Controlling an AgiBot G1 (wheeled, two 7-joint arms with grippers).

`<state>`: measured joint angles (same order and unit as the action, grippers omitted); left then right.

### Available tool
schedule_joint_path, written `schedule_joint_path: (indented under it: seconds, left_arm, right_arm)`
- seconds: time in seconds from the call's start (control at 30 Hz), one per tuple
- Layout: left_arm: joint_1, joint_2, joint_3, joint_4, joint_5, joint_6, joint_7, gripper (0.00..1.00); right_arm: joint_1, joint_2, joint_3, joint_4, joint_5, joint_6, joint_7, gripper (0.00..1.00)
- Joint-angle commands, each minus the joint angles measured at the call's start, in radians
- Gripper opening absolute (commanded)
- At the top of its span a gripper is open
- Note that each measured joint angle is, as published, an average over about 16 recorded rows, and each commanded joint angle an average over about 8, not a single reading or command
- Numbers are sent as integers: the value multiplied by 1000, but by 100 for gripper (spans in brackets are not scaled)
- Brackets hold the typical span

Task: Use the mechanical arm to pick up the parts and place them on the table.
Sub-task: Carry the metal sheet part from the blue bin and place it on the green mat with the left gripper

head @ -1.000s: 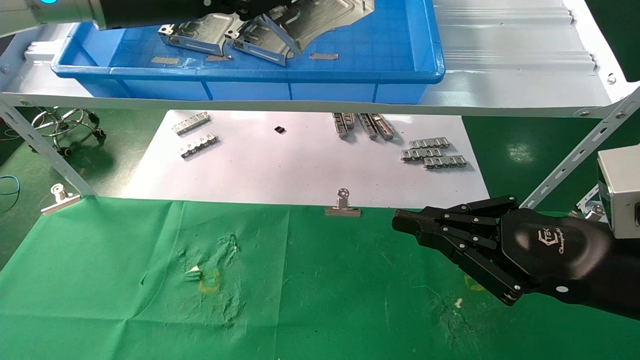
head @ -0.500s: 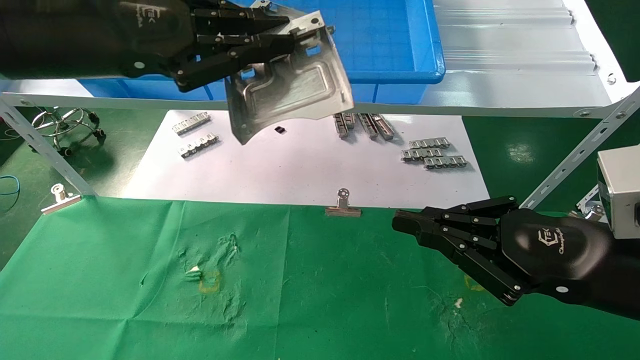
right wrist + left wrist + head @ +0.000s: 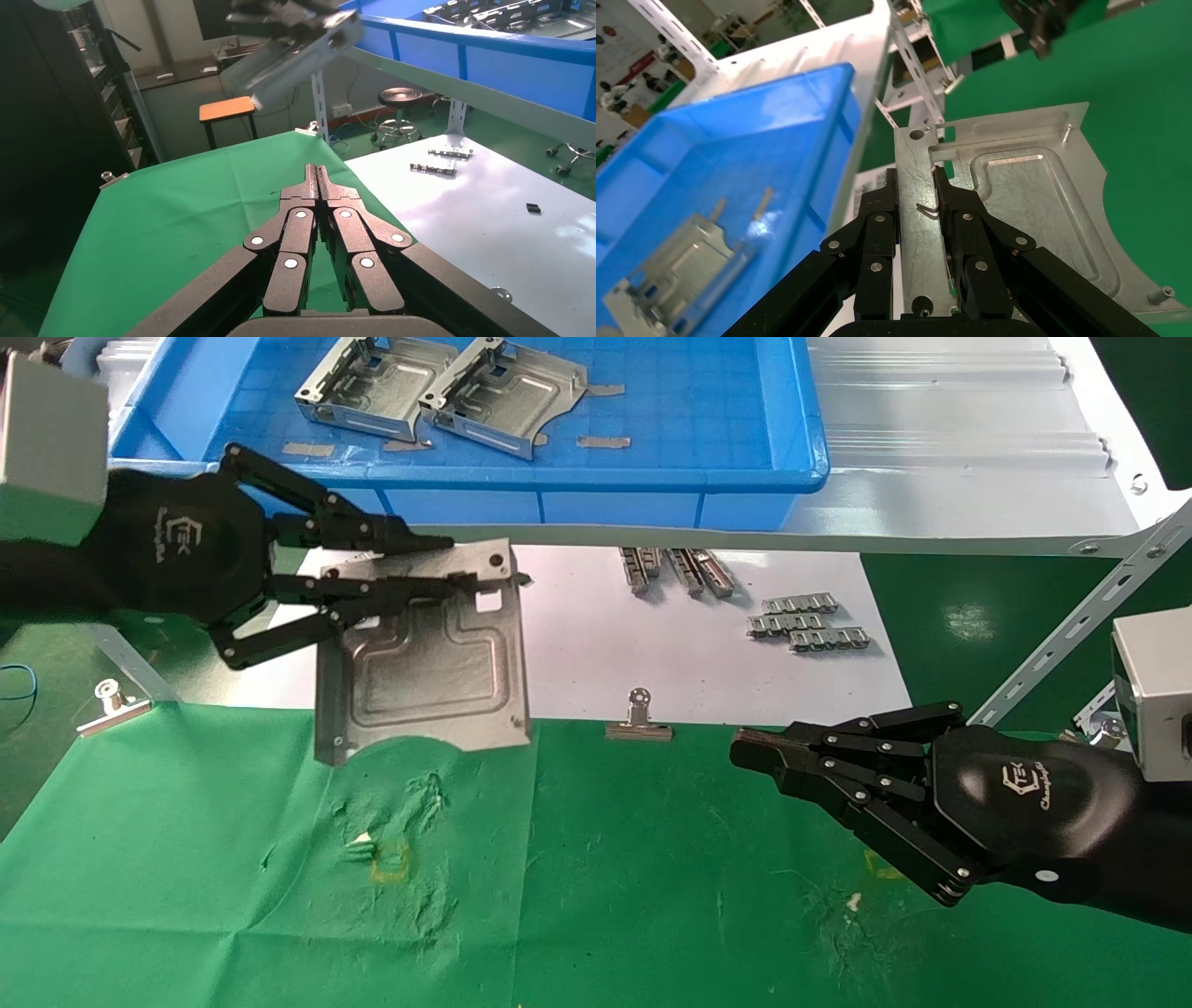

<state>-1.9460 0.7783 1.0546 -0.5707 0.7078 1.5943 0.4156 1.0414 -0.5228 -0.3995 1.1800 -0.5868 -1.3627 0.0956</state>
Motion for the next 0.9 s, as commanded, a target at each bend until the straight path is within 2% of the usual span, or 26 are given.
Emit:
schedule_joint_path:
  seconds: [0.03,0.2,0.4,0.67,0.9]
  left_arm:
    - [15,-33,14,-35,-10,0,22,0]
    - [66,-89,73,-73,-3,-3,78,0]
    - [120,-98,157,-75,50,-6,157,0]
    - [165,-35,244,26,113,-18,281,0]
    - [185,49,262,181,124,-52,352,0]
  right_arm:
    - [0,0,0,0,0,0,0,0]
    - [0,0,0,0,0,0,0,0]
    - [0,0,0,0,0,0,0,0]
    - [0,0,0,0,0,0,0,0]
    - [0,0,0,0,0,0,0,0]
